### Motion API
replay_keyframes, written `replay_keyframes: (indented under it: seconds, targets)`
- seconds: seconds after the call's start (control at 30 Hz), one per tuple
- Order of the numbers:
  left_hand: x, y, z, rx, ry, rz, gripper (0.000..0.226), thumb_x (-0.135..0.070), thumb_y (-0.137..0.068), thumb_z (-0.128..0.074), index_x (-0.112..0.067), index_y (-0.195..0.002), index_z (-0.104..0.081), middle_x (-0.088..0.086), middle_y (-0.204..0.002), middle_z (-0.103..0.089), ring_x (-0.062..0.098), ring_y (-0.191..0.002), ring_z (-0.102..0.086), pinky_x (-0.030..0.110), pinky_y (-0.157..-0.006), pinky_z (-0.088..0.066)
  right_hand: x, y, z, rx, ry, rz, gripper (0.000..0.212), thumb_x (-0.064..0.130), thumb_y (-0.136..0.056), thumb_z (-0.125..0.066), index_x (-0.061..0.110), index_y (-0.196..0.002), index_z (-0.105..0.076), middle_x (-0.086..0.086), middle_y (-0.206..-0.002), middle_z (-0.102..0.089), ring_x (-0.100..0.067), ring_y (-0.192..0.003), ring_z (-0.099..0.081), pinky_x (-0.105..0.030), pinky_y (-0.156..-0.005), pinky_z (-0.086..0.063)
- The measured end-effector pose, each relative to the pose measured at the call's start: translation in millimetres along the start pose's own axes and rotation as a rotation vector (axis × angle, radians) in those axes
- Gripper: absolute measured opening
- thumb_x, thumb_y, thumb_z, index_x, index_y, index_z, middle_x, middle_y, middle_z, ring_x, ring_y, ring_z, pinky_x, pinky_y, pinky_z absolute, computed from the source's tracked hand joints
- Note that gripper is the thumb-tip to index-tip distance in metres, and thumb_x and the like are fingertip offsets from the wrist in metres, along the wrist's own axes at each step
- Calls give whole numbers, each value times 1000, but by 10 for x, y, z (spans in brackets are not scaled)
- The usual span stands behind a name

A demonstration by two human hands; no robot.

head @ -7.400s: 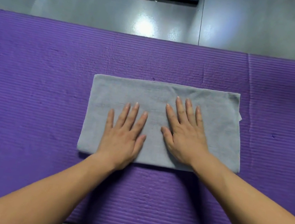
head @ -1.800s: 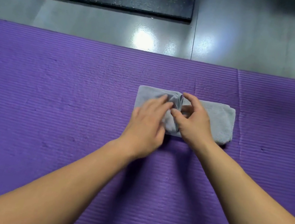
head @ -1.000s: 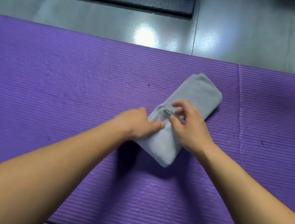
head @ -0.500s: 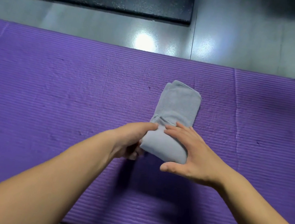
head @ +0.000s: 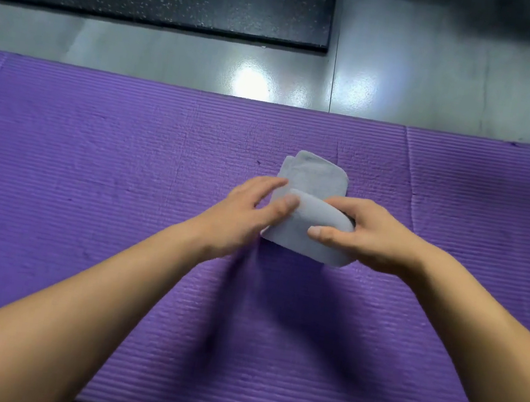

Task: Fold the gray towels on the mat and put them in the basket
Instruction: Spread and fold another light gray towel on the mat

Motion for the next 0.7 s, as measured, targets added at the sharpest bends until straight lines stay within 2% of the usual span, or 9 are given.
replay_keyframes:
  seconds: [0.1, 0.2, 0.3, 0.33, 0.4, 0.47, 0.53, 0.63, 0.7]
  targets:
    - [-58, 81, -75, 110, 121, -174, 61, -54, -78, -80, -32, -130, -56, -16, -128, -65, 1, -126, -56, 34, -110, -44, -4, -108, 69, 107, -23, -34, 45, 53, -79, -71, 11, -97, -71, -6, -84, -67, -9, -77, -58, -32, -69, -45]
    - [34, 66, -120, 20, 38, -199, 47, -28, -81, -86, -21, -115, -54, -10, -110, -69, 5, -106, -67, 32, -94, -54, -48, -154, 18, 193, -87, -91, 49, 52, -79, -74, 9, -102, -70, -21, -102, -68, -19, -86, -62, -41, -76, -46]
    - [171, 35, -154, -47, 83, -128, 41, -33, -87, -79, -20, -112, -50, -11, -107, -67, -1, -96, -65, 24, -84, -53, -144, -153, 18, -6, -376, -82, 52, 53, -80, -73, 9, -108, -71, -14, -102, -71, -17, -92, -63, -39, -81, -46]
    - [204, 23, -152, -81, 93, -103, 40, -36, -89, -76, -19, -113, -49, -12, -107, -67, -3, -94, -63, 22, -83, -52, -200, -129, 5, -68, -526, -64, 54, 55, -82, -70, 12, -115, -70, -8, -110, -72, -17, -101, -65, -38, -85, -48]
    - [250, -27, -147, -152, 121, -40, 41, -45, -91, -70, -17, -112, -48, -10, -106, -66, -3, -90, -61, 22, -81, -51, -283, -62, -121, -51, -701, -13, 60, 54, -91, -60, 17, -138, -58, -6, -137, -63, -23, -127, -59, -41, -103, -48]
    - [275, -98, -161, -215, 154, 54, 45, -52, -92, -64, -14, -110, -47, -5, -103, -66, 3, -86, -62, 26, -77, -52, -448, -29, -261, -114, -669, -63, 59, 41, -94, -63, 15, -145, -48, -7, -140, -62, -28, -132, -56, -44, -108, -47]
    - [271, -172, -213, -245, 130, 111, 48, -57, -94, -57, -14, -112, -46, -6, -103, -65, 9, -91, -63, 33, -80, -51, -577, -8, -310, -302, -605, -152, 53, 31, -91, -71, 15, -138, -50, -2, -128, -69, -26, -124, -62, -37, -101, -53]
    - [218, -273, -261, -229, -3, 145, 56, -66, -97, -42, -16, -122, -47, -1, -119, -62, 23, -114, -60, 40, -98, -45, -607, -14, -346, -504, -492, -234, 54, 46, -85, -72, 24, -132, -55, 7, -119, -71, -12, -111, -68, -37, -99, -53]
    - [209, -322, -266, -207, -42, 181, 62, -69, -98, -35, -15, -128, -46, 5, -130, -60, 28, -123, -57, 42, -103, -42, -520, -28, -312, -564, -348, -258, 47, 44, -93, -66, 31, -136, -53, 15, -118, -68, -2, -106, -65, -28, -97, -50]
Point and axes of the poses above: each hand's wrist, its own y-axis away from the middle knuckle, its own z-axis out of the back of the hand, x = y × z, the point moved 6 cm from there along -y, towards the middle knuckle
